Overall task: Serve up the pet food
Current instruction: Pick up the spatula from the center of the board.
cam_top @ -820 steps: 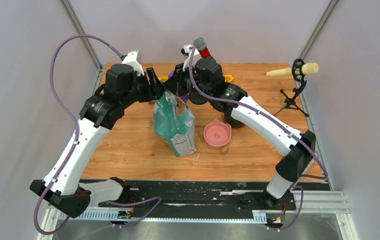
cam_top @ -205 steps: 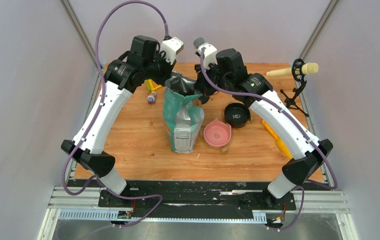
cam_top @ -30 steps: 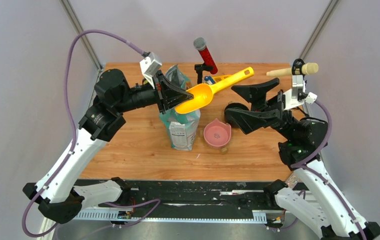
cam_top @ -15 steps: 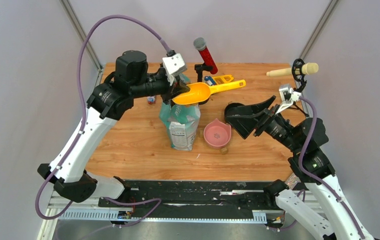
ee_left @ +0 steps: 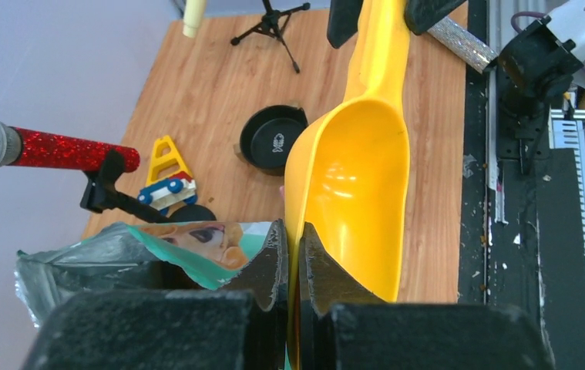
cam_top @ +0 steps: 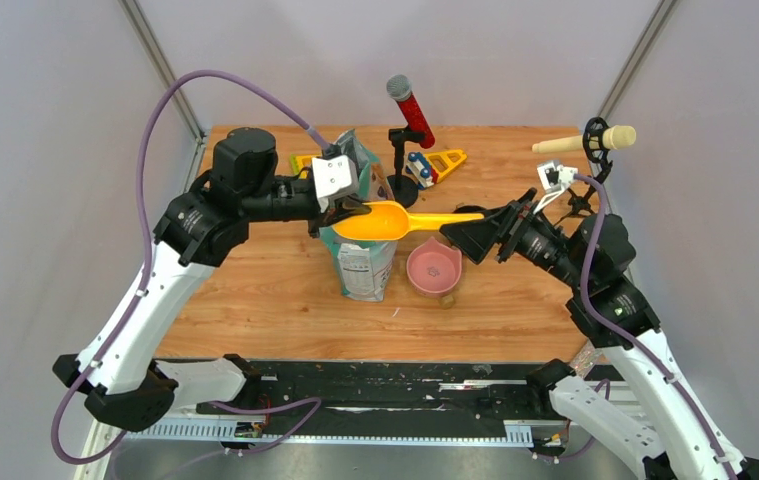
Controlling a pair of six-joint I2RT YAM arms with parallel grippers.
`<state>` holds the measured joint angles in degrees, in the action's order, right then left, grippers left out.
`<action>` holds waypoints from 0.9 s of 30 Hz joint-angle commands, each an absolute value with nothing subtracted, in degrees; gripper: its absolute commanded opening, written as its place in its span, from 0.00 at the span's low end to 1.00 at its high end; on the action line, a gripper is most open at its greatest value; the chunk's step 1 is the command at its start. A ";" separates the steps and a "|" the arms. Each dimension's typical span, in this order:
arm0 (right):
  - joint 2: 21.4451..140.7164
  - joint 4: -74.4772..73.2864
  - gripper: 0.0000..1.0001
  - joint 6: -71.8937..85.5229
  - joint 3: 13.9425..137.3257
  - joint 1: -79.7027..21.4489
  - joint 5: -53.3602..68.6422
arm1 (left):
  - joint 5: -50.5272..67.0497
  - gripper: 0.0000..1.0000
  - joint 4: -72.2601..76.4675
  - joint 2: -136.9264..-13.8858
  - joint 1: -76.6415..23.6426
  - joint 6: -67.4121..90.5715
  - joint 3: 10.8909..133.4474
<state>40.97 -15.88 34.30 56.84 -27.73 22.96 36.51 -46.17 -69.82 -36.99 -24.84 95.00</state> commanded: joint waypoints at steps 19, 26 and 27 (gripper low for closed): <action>42.69 -4.69 0.75 42.95 57.47 -27.73 33.36 | 37.40 0.00 -40.40 -70.86 -36.93 -25.02 94.52; 43.59 -3.13 0.62 44.63 57.58 -27.82 35.19 | 36.82 0.00 -39.94 -71.06 -36.93 -24.96 94.35; 43.68 -3.04 0.62 44.77 57.43 -27.78 35.22 | 36.87 0.00 -40.00 -71.20 -36.92 -25.05 94.49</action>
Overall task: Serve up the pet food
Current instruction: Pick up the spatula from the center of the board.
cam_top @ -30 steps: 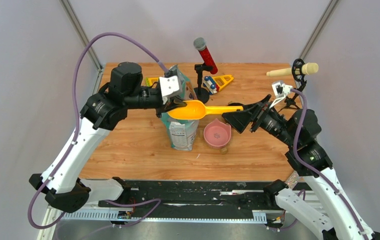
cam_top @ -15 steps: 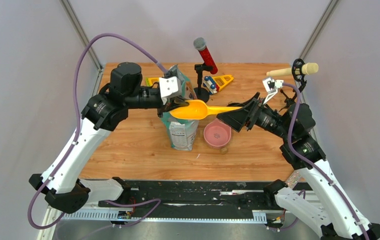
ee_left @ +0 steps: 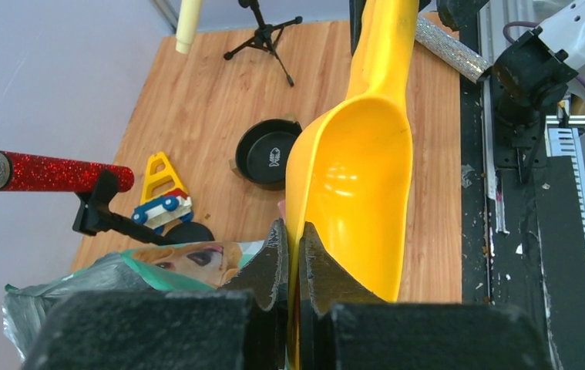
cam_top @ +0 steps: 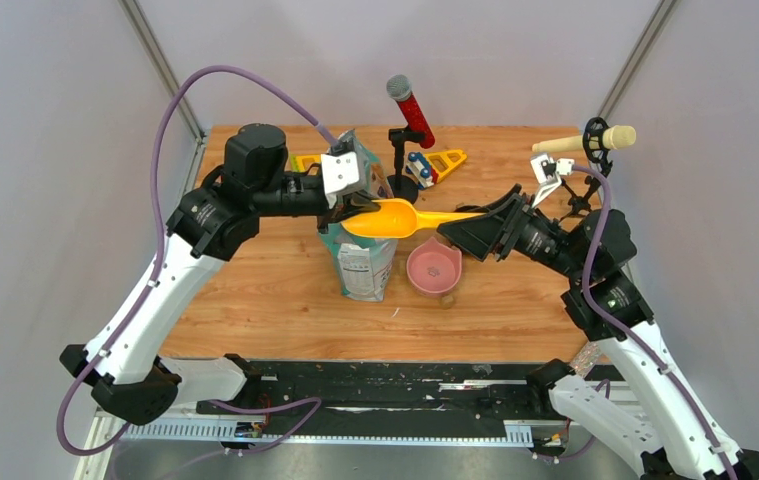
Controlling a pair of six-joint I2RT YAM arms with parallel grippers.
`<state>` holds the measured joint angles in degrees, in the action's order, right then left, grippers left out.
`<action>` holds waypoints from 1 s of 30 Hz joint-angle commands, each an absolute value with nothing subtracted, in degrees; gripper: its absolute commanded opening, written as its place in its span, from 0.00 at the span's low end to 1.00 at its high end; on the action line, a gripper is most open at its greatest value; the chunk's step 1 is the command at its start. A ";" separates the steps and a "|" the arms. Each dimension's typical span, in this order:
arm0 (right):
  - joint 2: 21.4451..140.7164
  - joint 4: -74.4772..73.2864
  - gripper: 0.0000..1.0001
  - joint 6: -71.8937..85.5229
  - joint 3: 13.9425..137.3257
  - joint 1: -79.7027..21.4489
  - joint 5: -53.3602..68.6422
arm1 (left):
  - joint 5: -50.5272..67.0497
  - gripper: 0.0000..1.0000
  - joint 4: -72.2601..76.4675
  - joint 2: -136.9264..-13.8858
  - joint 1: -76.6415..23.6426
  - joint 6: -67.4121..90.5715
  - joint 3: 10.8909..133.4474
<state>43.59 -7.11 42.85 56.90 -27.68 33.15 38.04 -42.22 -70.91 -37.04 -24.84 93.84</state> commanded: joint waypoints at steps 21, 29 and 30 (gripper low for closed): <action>41.23 2.11 0.30 47.58 55.33 -27.69 35.37 | 35.47 0.00 -42.45 -73.20 -36.91 -26.45 95.51; 41.58 1.43 0.00 43.61 57.23 -27.69 35.13 | 31.29 0.63 -39.03 -74.36 -36.98 -14.94 98.40; 41.75 0.98 0.00 43.02 57.71 -27.71 34.01 | 30.10 0.89 -37.82 -73.92 -36.93 -12.79 98.37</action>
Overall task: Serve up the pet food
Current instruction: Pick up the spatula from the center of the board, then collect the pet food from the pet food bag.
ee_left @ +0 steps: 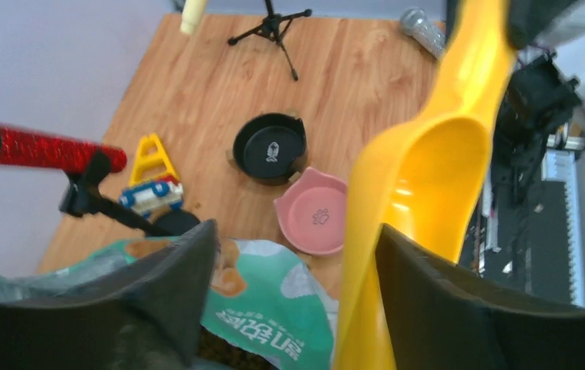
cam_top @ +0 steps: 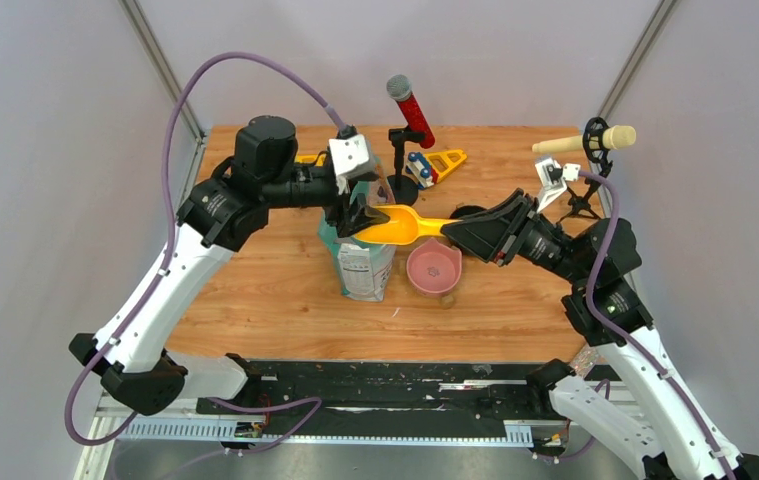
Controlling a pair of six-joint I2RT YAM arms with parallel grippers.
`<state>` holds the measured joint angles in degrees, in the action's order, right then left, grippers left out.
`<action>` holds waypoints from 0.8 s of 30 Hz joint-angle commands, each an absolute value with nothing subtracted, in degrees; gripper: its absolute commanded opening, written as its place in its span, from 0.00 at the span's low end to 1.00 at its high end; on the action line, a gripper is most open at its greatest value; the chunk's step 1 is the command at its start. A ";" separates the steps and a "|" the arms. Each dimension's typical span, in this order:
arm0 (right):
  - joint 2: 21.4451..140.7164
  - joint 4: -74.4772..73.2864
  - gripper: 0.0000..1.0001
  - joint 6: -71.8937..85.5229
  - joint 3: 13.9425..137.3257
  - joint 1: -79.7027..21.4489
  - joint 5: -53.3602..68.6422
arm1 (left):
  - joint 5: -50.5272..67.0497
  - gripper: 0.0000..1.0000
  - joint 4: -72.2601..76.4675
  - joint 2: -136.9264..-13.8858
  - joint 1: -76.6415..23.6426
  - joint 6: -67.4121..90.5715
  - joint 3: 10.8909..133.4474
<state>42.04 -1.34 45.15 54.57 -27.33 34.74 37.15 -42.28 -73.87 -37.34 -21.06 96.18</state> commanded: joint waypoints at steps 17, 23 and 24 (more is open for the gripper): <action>36.42 -3.97 0.00 32.73 56.20 -27.73 9.14 | -23.10 1.00 -44.85 -77.32 -36.91 13.96 104.17; 35.65 -5.35 0.00 30.51 55.15 -27.69 5.50 | -23.23 1.00 -49.78 -83.24 -36.93 16.17 106.84; 35.54 -5.36 0.00 30.39 54.77 -27.70 4.93 | -24.79 1.00 -50.20 -83.28 -36.96 16.70 105.99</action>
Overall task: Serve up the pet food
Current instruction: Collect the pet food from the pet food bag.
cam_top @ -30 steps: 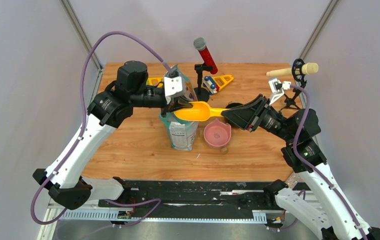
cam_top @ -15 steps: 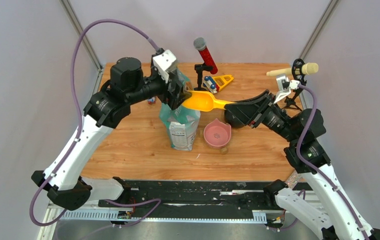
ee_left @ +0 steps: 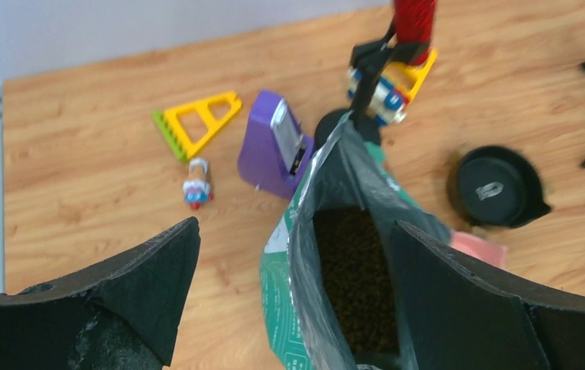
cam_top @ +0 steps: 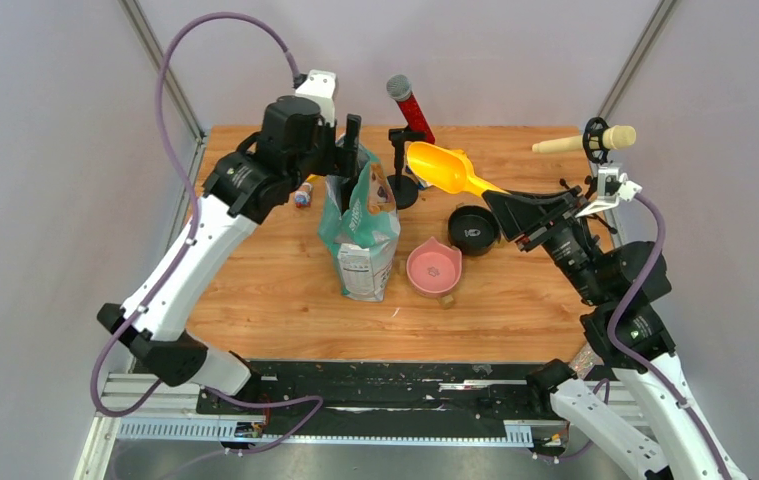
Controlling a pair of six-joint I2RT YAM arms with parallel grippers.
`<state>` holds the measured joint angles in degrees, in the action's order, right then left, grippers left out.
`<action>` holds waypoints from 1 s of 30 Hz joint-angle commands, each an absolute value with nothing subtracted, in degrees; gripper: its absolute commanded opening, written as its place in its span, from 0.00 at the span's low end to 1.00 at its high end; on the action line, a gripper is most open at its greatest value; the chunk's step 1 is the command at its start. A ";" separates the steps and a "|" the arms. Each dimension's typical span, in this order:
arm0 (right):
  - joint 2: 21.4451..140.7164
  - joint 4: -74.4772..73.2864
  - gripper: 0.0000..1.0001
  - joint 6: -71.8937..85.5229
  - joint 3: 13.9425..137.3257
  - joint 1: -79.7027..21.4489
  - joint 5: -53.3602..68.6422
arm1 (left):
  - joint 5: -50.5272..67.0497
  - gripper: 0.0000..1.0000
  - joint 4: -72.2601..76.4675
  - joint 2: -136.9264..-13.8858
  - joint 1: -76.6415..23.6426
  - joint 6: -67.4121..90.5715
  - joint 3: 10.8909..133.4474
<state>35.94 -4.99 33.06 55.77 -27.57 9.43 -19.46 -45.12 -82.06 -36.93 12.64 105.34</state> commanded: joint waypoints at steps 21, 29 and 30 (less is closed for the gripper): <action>35.51 -7.99 0.00 28.74 54.30 -27.69 1.28 | -27.30 0.00 -52.74 -84.05 -36.91 19.65 102.43; 35.63 -8.35 0.00 28.74 54.10 -27.71 0.99 | -36.51 0.00 -53.61 -79.34 -36.94 10.39 109.26; 35.67 -8.42 0.00 28.78 54.14 -27.69 0.89 | -37.12 0.00 -53.83 -79.23 -36.93 9.90 109.87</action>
